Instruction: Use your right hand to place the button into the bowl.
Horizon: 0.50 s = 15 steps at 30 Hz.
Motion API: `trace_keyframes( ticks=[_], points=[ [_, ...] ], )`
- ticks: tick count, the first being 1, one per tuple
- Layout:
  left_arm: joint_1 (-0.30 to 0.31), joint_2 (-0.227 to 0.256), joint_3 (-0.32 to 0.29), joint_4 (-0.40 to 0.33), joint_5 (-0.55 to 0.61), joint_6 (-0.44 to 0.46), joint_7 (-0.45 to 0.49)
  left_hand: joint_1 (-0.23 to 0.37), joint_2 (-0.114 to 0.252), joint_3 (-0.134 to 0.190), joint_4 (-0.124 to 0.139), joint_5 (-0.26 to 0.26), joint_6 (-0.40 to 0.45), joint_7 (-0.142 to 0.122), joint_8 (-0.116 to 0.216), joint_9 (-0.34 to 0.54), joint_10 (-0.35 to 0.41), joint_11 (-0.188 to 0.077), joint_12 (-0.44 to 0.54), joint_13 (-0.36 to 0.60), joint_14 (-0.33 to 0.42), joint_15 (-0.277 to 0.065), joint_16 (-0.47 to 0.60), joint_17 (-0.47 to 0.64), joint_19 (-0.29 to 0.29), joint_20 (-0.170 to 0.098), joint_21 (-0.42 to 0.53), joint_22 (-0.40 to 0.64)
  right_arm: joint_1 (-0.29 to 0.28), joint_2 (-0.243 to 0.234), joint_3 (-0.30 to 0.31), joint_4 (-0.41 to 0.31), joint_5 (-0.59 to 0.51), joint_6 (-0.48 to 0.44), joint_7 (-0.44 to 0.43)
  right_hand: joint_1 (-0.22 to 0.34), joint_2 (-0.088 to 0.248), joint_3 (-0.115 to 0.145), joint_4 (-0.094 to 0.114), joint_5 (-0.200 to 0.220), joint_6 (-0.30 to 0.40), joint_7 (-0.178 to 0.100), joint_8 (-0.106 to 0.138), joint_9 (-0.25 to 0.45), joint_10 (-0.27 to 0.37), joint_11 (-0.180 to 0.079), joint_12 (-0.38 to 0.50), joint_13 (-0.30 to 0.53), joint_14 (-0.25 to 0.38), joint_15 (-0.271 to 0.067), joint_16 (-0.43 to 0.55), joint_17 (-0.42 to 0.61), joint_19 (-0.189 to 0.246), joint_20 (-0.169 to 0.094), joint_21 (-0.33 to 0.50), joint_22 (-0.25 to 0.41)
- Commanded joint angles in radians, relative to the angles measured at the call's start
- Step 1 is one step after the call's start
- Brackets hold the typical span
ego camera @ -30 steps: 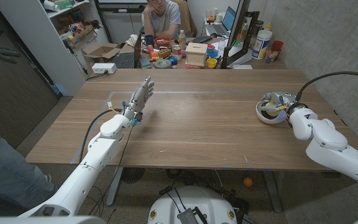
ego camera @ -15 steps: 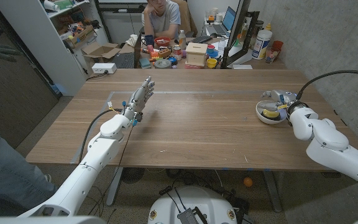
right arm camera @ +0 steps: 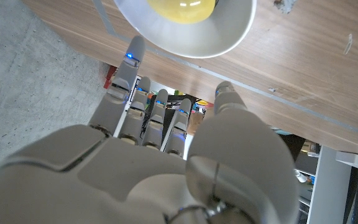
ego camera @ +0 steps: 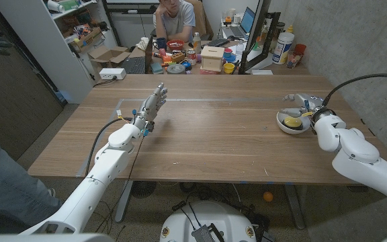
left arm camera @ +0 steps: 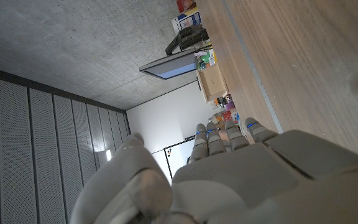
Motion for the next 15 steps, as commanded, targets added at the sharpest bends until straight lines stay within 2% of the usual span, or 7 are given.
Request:
trace_keyframes(
  ticks=[1, 4, 10, 15],
  points=[
    [0.013, -0.001, -0.002, -0.006, 0.001, -0.007, 0.009, 0.003, 0.013, 0.003, -0.004, -0.001, 0.016, 0.002, 0.007, 0.002, -0.002, 0.004, 0.008, 0.003, -0.014, -0.026, 0.0, 0.002, 0.001, -0.007, 0.004, 0.004, -0.053, 0.106, 0.066, 0.03, 0.074, 0.176, -0.256, -0.008, -0.001, -0.003, -0.002, 0.004, 0.011, -0.008, -0.001, -0.002, -0.001, -0.008, -0.001, 0.001, 0.004, -0.011, 0.002, -0.001, -0.007, -0.011, -0.005, 0.001],
    [0.019, 0.005, -0.007, -0.016, 0.002, -0.008, 0.012, 0.004, 0.014, 0.003, -0.004, -0.002, 0.015, 0.003, 0.007, 0.002, -0.001, 0.005, 0.008, 0.003, -0.015, -0.028, -0.001, 0.002, 0.001, -0.01, 0.004, 0.004, -0.045, 0.129, 0.063, 0.05, 0.082, 0.223, -0.303, -0.011, -0.003, -0.005, -0.001, 0.004, 0.016, -0.008, 0.0, -0.004, 0.005, -0.009, 0.001, 0.001, 0.009, -0.015, 0.004, -0.002, -0.007, -0.017, -0.007, 0.001],
    [0.03, 0.013, -0.014, -0.033, 0.0, -0.008, 0.017, 0.006, 0.015, 0.003, -0.005, -0.002, 0.015, 0.002, 0.006, 0.002, -0.001, 0.006, 0.008, 0.003, -0.014, -0.023, 0.0, 0.002, -0.001, -0.008, 0.003, 0.004, -0.027, 0.149, 0.061, 0.067, 0.089, 0.265, -0.337, -0.016, -0.005, -0.008, 0.0, 0.005, 0.024, -0.009, 0.001, -0.006, 0.013, -0.009, 0.004, 0.001, 0.011, -0.017, 0.005, -0.002, -0.01, -0.02, -0.01, 0.001],
    [0.041, 0.02, -0.021, -0.046, -0.002, -0.012, 0.02, 0.007, 0.016, 0.003, -0.005, -0.003, 0.015, 0.0, 0.006, 0.002, -0.001, 0.007, 0.009, 0.003, -0.012, -0.022, 0.001, 0.001, -0.001, -0.007, 0.003, 0.004, -0.014, 0.192, 0.068, 0.1, 0.131, 0.357, -0.405, -0.03, -0.008, -0.014, 0.004, 0.005, 0.03, -0.01, 0.0, -0.011, 0.029, -0.01, 0.01, 0.0, 0.021, -0.026, 0.01, -0.003, -0.001, -0.025, -0.01, 0.002]
  ],
)
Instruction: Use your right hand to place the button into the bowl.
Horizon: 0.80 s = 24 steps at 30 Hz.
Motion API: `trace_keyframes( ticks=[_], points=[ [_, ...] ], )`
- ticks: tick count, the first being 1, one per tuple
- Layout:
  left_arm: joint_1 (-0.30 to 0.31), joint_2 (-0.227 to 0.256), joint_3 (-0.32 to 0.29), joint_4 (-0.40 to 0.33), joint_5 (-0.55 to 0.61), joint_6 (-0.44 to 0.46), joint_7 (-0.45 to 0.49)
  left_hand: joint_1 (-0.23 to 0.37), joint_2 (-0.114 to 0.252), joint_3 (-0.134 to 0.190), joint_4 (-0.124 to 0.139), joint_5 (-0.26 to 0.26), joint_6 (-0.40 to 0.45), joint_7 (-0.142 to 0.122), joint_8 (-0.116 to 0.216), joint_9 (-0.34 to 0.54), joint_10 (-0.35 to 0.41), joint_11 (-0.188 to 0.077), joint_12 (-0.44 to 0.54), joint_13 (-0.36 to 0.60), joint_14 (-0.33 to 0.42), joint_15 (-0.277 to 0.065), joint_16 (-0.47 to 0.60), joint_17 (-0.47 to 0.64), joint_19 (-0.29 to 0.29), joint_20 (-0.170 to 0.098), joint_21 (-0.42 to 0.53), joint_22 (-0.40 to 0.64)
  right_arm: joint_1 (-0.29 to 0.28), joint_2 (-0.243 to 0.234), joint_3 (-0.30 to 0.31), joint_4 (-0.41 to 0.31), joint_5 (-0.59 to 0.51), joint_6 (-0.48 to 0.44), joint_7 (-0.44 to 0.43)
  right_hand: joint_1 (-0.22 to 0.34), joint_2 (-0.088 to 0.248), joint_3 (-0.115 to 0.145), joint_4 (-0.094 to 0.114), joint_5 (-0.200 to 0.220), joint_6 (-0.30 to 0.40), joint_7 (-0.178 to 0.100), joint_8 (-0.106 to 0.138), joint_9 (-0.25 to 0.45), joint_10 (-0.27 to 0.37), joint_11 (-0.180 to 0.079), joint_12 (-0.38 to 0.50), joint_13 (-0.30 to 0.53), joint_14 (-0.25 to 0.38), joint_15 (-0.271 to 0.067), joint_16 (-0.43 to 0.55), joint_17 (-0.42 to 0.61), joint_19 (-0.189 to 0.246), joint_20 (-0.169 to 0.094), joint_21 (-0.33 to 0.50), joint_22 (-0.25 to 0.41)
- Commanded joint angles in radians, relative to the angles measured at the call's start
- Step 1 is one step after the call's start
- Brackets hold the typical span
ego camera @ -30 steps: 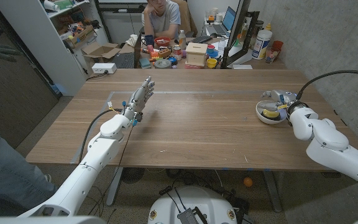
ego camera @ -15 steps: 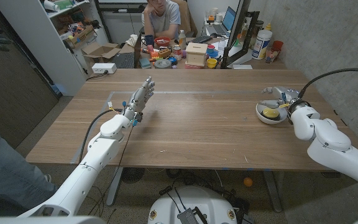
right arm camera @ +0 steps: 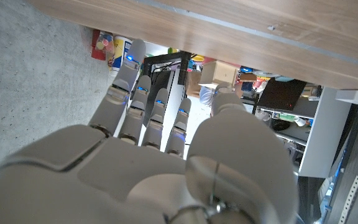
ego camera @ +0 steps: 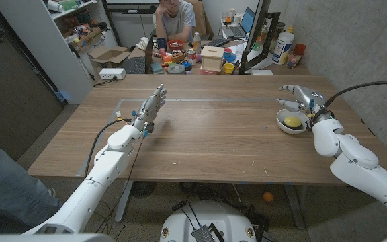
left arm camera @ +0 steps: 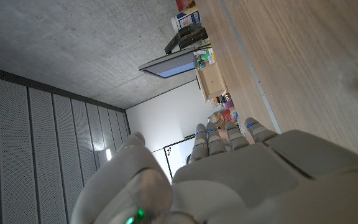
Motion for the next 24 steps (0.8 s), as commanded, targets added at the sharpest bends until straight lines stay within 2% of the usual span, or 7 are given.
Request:
trace_keyframes(
  ticks=[1, 11, 14, 17, 23, 24],
  points=[
    [0.024, 0.015, -0.015, -0.031, -0.003, -0.008, 0.01, 0.003, 0.012, 0.003, -0.005, -0.003, 0.009, -0.005, 0.006, 0.002, 0.0, 0.006, 0.009, 0.003, 0.005, 0.001, 0.001, 0.003, -0.007, -0.001, 0.003, 0.004, 0.019, 0.087, 0.017, 0.063, 0.07, 0.183, -0.154, -0.014, -0.001, -0.007, 0.006, 0.006, 0.016, 0.002, 0.0, -0.003, 0.024, -0.002, 0.011, 0.0, 0.02, -0.023, 0.013, 0.002, 0.014, -0.017, -0.002, 0.002],
    [0.038, 0.031, -0.026, -0.051, -0.009, -0.027, 0.003, 0.005, 0.013, 0.002, -0.006, -0.005, 0.011, -0.005, 0.006, 0.002, -0.001, 0.008, 0.008, 0.003, 0.004, 0.0, 0.001, 0.003, -0.008, -0.003, 0.003, 0.004, 0.048, 0.164, 0.014, 0.136, 0.161, 0.369, -0.255, -0.026, 0.005, -0.01, 0.009, 0.009, 0.042, 0.006, 0.002, -0.013, 0.069, -0.002, 0.026, -0.001, 0.066, -0.04, 0.028, 0.0, 0.051, -0.05, 0.003, 0.003],
    [0.043, 0.04, -0.03, -0.06, -0.01, -0.031, 0.002, 0.007, 0.014, 0.001, -0.007, -0.006, 0.011, -0.002, 0.005, 0.002, 0.001, 0.009, 0.009, 0.003, 0.004, -0.001, 0.001, 0.003, -0.012, -0.026, 0.001, 0.004, 0.059, 0.183, 0.009, 0.168, 0.194, 0.439, -0.276, -0.032, 0.009, -0.011, 0.012, 0.008, 0.048, 0.012, 0.001, -0.017, 0.079, -0.002, 0.029, -0.001, 0.088, -0.044, 0.034, -0.001, 0.069, -0.063, 0.006, 0.003],
    [0.048, 0.049, -0.036, -0.071, -0.011, -0.032, 0.002, 0.009, 0.015, 0.0, -0.008, -0.007, 0.012, -0.001, 0.005, 0.002, 0.002, 0.013, 0.009, 0.002, 0.004, -0.003, 0.001, 0.002, -0.011, -0.045, 0.002, 0.004, 0.066, 0.202, 0.004, 0.186, 0.231, 0.488, -0.282, -0.035, 0.012, -0.011, 0.012, 0.008, 0.056, 0.015, 0.002, -0.02, 0.088, 0.007, 0.032, -0.001, 0.099, -0.043, 0.037, -0.001, 0.081, -0.077, 0.008, 0.002],
    [0.053, 0.076, -0.043, -0.088, -0.005, -0.037, -0.008, 0.01, 0.015, -0.001, -0.008, -0.008, 0.014, 0.001, 0.005, 0.002, 0.003, 0.013, 0.009, 0.002, 0.002, -0.007, 0.0, 0.002, -0.013, -0.049, 0.001, 0.004, 0.084, 0.24, -0.009, 0.209, 0.336, 0.557, -0.253, -0.041, 0.014, -0.013, 0.014, 0.007, 0.062, 0.021, 0.001, -0.023, 0.097, 0.008, 0.034, -0.002, 0.101, -0.062, 0.035, -0.002, 0.073, -0.094, 0.0, 0.002],
    [0.053, 0.081, -0.044, -0.09, -0.006, -0.038, -0.012, 0.01, 0.016, -0.001, -0.008, -0.008, 0.014, 0.001, 0.005, 0.002, 0.003, 0.012, 0.009, 0.002, 0.002, -0.007, 0.0, 0.002, -0.014, -0.05, 0.001, 0.004, 0.087, 0.243, -0.012, 0.212, 0.353, 0.565, -0.244, -0.045, 0.014, -0.015, 0.016, 0.006, 0.063, 0.023, 0.0, -0.025, 0.098, 0.009, 0.033, -0.004, 0.1, -0.068, 0.033, -0.002, 0.061, -0.102, -0.006, 0.002]
  ],
)
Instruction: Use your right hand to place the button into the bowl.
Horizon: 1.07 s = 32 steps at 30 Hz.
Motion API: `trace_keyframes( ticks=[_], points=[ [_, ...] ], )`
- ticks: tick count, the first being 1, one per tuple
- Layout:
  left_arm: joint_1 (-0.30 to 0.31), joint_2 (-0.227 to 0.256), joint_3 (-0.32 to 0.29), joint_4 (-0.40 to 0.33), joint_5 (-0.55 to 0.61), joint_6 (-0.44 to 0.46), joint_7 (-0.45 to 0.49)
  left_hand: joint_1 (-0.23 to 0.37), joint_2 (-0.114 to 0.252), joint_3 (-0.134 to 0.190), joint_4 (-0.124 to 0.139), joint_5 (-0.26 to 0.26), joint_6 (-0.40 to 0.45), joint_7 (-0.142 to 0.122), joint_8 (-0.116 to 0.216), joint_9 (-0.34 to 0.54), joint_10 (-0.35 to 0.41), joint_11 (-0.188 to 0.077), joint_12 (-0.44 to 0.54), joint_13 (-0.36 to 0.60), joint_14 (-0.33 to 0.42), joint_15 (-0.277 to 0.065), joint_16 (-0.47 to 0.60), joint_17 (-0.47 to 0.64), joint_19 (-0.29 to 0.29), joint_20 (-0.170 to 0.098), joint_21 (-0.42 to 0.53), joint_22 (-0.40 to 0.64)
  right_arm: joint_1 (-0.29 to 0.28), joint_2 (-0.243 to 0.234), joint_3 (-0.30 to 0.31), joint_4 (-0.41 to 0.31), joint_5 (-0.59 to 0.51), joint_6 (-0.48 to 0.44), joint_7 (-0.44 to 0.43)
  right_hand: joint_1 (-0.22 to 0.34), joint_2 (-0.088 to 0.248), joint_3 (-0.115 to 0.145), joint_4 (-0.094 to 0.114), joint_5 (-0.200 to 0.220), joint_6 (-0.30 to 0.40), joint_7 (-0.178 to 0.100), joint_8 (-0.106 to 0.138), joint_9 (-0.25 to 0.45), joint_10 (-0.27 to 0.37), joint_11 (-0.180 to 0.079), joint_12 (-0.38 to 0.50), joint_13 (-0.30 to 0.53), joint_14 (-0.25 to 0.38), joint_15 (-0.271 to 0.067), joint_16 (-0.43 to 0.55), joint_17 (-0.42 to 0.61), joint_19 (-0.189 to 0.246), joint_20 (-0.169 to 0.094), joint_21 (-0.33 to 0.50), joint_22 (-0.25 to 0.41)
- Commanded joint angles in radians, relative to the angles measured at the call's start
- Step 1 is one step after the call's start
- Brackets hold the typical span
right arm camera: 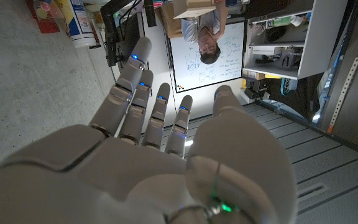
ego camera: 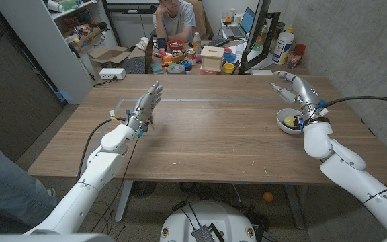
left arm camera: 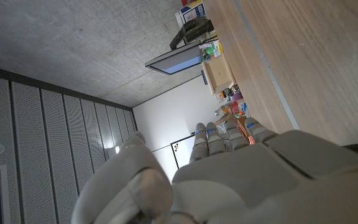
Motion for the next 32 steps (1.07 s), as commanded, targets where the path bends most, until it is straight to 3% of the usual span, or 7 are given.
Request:
trace_keyframes(
  ticks=[1, 8, 14, 18, 24, 32],
  points=[
    [0.013, 0.045, -0.016, -0.032, 0.001, -0.012, -0.018, 0.004, 0.009, 0.003, -0.004, -0.004, 0.005, 0.003, 0.005, 0.002, 0.003, 0.005, 0.009, 0.002, 0.002, -0.008, 0.0, 0.002, -0.004, -0.005, 0.001, 0.004, 0.037, 0.08, -0.025, 0.065, 0.174, 0.167, 0.003, -0.017, -0.001, -0.005, 0.005, 0.001, 0.009, 0.007, -0.002, -0.004, 0.014, 0.008, 0.004, -0.002, -0.008, -0.023, -0.002, 0.003, -0.028, -0.023, -0.014, 0.002],
    [0.015, 0.075, -0.028, -0.027, -0.009, -0.025, -0.052, 0.005, 0.01, 0.003, -0.005, -0.005, 0.005, 0.001, 0.005, 0.002, 0.002, 0.007, 0.009, 0.002, 0.001, -0.008, 0.0, 0.002, -0.005, -0.003, 0.0, 0.004, 0.051, 0.108, -0.054, 0.078, 0.276, 0.201, 0.051, -0.05, -0.007, -0.021, 0.019, -0.001, -0.002, 0.033, -0.011, -0.01, 0.027, 0.016, 0.003, -0.008, -0.017, -0.028, -0.006, 0.003, -0.044, -0.021, -0.027, 0.003],
    [0.02, 0.096, -0.043, -0.013, -0.022, -0.046, -0.085, 0.006, 0.01, 0.002, -0.005, -0.005, 0.004, 0.0, 0.004, 0.002, 0.0, 0.003, 0.008, 0.002, 0.0, -0.007, 0.0, 0.002, -0.007, 0.002, 0.0, 0.004, 0.061, 0.123, -0.075, 0.078, 0.329, 0.216, 0.073, -0.123, -0.008, -0.05, 0.055, -0.002, -0.016, 0.069, -0.023, -0.017, 0.038, 0.023, -0.002, -0.015, -0.019, -0.023, -0.007, 0.005, -0.057, -0.02, -0.04, 0.004],
    [0.027, 0.109, -0.051, -0.012, -0.026, -0.059, -0.099, 0.007, 0.011, 0.001, -0.005, -0.006, 0.004, -0.001, 0.004, 0.002, 0.0, 0.005, 0.008, 0.002, -0.001, -0.006, 0.0, 0.001, -0.007, 0.004, 0.0, 0.003, 0.071, 0.138, -0.091, 0.088, 0.352, 0.237, 0.076, -0.158, 0.001, -0.06, 0.075, -0.002, -0.027, 0.08, -0.03, -0.023, 0.058, 0.031, 0.0, -0.019, -0.008, -0.01, -0.003, 0.005, -0.058, -0.019, -0.045, 0.005],
    [0.032, 0.122, -0.063, -0.012, -0.033, -0.078, -0.114, 0.007, 0.011, 0.001, -0.005, -0.006, 0.004, -0.001, 0.004, 0.002, 0.0, 0.006, 0.008, 0.002, -0.002, -0.006, -0.001, 0.001, -0.01, 0.001, -0.001, 0.003, 0.083, 0.155, -0.116, 0.094, 0.379, 0.242, 0.084, -0.178, 0.001, -0.068, 0.084, -0.002, -0.042, 0.097, -0.038, -0.028, 0.069, 0.04, -0.002, -0.024, -0.002, 0.011, -0.004, 0.002, -0.063, -0.016, -0.052, 0.005],
    [0.027, 0.122, -0.068, 0.012, -0.043, -0.102, -0.126, 0.008, 0.011, -0.001, -0.006, -0.008, 0.005, 0.001, 0.004, 0.002, 0.001, 0.01, 0.008, 0.002, -0.003, -0.006, -0.001, 0.001, -0.011, -0.018, -0.001, 0.003, 0.1, 0.163, -0.141, 0.104, 0.371, 0.23, 0.08, -0.189, 0.006, -0.07, 0.089, -0.002, -0.049, 0.099, -0.042, -0.033, 0.067, 0.041, -0.007, -0.029, -0.009, 0.012, -0.009, 0.0, -0.08, -0.007, -0.062, 0.004]
  ],
)
